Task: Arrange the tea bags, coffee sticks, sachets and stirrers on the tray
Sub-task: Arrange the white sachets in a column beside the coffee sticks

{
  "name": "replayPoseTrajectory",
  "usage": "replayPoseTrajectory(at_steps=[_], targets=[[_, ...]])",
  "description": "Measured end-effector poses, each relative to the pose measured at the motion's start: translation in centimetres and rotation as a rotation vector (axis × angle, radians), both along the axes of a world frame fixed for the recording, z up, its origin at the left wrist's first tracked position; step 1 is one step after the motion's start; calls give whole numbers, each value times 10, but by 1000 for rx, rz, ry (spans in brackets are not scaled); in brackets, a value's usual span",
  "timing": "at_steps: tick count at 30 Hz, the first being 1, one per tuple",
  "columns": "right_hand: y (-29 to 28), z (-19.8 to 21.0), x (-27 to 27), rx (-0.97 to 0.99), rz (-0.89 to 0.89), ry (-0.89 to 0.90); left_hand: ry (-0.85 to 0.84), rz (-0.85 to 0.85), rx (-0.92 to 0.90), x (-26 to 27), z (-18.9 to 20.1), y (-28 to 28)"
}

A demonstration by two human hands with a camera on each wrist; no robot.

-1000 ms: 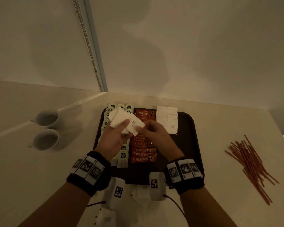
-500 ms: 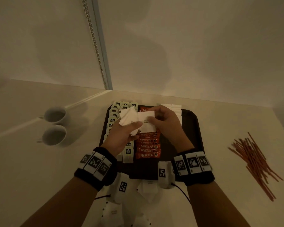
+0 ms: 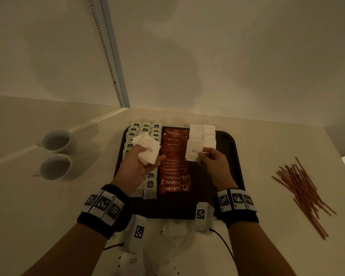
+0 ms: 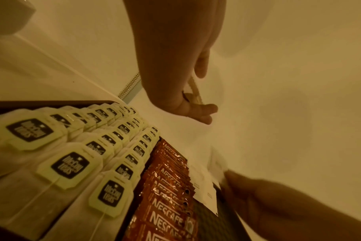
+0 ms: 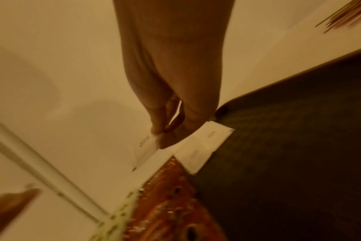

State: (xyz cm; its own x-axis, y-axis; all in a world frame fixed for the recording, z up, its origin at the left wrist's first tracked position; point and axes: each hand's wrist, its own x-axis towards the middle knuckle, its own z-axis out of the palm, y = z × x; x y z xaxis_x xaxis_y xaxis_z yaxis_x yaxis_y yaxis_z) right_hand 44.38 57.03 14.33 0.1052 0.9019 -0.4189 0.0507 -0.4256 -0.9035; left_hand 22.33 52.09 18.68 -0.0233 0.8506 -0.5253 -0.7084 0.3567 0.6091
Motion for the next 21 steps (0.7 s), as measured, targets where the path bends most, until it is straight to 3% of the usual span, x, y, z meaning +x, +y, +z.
replayPoseTrajectory(at_steps=[3,7,21], targets=[[10,-28,19,-42,-64,-223,-55,13,20,-3,0,3],[18,-42,26,-19,-18,-449,-68,42,13,-5,-1,5],[35,-45,11,38,56,-602,-64,73,11,-3,2,8]])
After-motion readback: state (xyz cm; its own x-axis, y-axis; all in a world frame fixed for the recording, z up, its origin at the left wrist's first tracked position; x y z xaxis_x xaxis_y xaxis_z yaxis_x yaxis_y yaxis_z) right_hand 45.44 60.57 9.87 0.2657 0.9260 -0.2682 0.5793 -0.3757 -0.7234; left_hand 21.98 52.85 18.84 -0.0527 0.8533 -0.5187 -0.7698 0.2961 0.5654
